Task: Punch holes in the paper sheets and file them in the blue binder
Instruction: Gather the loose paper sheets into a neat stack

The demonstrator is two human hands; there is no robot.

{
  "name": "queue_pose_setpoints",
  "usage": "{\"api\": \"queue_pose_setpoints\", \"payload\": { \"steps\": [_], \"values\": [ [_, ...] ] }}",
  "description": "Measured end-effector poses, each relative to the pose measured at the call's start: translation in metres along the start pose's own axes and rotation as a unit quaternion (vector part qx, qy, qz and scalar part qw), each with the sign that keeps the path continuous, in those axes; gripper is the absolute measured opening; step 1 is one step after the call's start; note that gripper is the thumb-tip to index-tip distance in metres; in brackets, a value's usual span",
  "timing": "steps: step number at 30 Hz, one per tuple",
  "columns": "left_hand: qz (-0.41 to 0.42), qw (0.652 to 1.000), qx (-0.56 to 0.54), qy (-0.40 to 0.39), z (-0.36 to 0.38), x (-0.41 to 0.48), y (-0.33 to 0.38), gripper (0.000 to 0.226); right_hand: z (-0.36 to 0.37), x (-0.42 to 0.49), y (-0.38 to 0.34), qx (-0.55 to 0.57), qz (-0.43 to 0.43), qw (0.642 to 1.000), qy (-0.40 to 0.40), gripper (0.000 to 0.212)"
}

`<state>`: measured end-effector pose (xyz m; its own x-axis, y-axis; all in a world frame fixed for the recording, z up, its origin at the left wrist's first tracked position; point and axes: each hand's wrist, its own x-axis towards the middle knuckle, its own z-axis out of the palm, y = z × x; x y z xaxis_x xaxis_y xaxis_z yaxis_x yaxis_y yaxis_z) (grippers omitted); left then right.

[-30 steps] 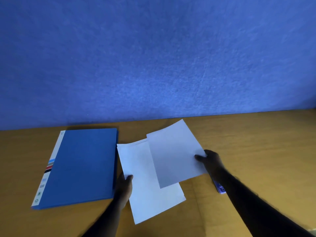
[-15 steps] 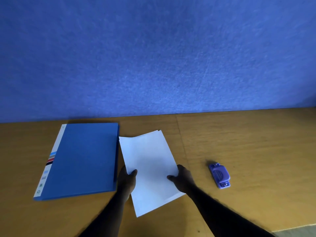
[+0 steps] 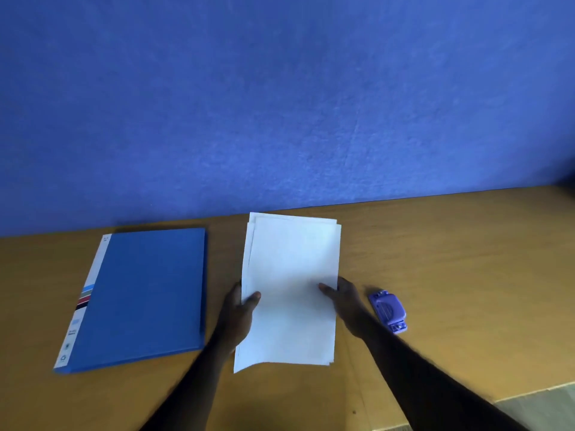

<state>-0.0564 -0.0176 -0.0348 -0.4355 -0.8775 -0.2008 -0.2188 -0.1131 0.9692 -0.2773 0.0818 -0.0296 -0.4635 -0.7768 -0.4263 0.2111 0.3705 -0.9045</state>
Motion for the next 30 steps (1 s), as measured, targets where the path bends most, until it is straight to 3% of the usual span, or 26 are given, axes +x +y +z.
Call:
{"api": "queue_pose_setpoints", "payload": {
  "steps": [4, 10, 16, 20, 26, 30],
  "values": [
    [0.059, 0.998, -0.005, 0.005, 0.007, 0.0, 0.029, 0.04, 0.006, -0.014, -0.029, 0.017, -0.117, 0.991, 0.058, 0.016],
    [0.119, 0.988, -0.061, 0.074, 0.012, 0.0, 0.057, 0.026, 0.004, -0.036, -0.049, 0.036, -0.223, 0.971, 0.079, 0.025],
    [0.074, 0.989, -0.073, 0.108, 0.024, -0.003, 0.048, 0.023, 0.005, -0.035, -0.038, -0.024, -0.197, 0.975, 0.096, 0.025],
    [0.079, 0.984, -0.078, 0.137, 0.024, -0.002, 0.042, 0.025, 0.003, -0.033, -0.032, -0.006, -0.204, 0.974, 0.096, 0.031],
    [0.04, 0.99, -0.072, 0.116, 0.03, -0.007, 0.028, 0.024, 0.013, -0.032, -0.011, -0.001, -0.165, 0.98, 0.11, 0.027],
    [0.065, 0.988, -0.08, 0.115, 0.039, -0.005, 0.032, 0.023, 0.013, -0.03, -0.009, 0.014, -0.191, 0.974, 0.12, 0.026]
  ]
}}
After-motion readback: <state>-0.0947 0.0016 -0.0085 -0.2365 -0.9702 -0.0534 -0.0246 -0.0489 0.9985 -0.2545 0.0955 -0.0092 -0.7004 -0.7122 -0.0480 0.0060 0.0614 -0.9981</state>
